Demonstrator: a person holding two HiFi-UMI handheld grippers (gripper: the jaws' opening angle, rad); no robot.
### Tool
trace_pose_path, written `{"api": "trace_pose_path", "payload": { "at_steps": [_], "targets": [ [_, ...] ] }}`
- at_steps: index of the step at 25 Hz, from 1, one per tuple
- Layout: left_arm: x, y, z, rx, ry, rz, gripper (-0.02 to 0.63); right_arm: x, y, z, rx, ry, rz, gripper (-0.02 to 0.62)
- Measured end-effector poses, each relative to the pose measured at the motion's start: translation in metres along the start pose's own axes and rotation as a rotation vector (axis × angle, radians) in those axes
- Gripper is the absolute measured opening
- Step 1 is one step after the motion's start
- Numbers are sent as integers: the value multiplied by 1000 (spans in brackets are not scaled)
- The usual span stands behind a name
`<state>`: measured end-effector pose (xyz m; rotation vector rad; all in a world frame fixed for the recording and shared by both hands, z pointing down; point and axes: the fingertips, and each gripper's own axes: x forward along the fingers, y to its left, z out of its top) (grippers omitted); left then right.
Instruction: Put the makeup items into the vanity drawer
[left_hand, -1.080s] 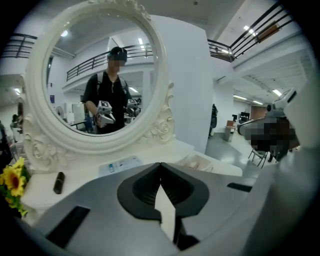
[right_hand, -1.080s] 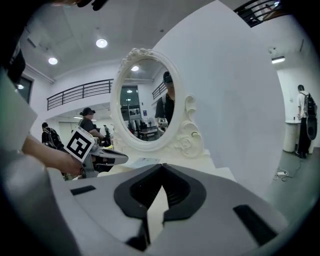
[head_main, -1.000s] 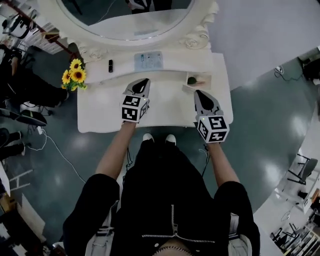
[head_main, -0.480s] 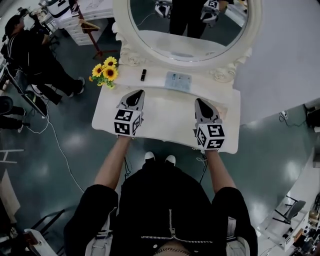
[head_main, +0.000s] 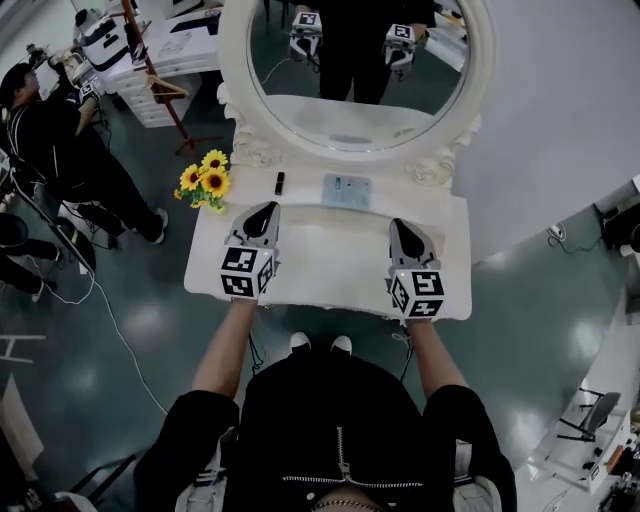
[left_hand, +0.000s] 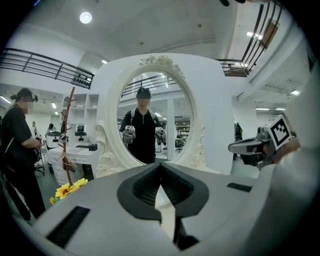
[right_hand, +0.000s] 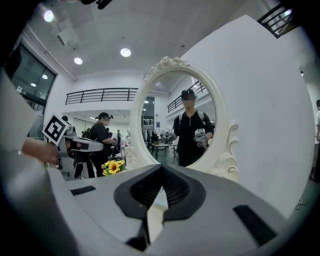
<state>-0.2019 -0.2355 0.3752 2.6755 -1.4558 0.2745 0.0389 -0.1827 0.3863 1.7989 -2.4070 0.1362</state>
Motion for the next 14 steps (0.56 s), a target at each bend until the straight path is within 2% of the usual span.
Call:
{"api": "trace_pose_path", "payload": {
  "at_steps": [5,14],
  "targets": [
    [3,-2,4,-14,-9,-26,20,-1,-3,-1,4,6,-18,2],
    [7,0,9,-4,-38,-25,20,2,-7,2,7,-6,-26,2]
  ]
}}
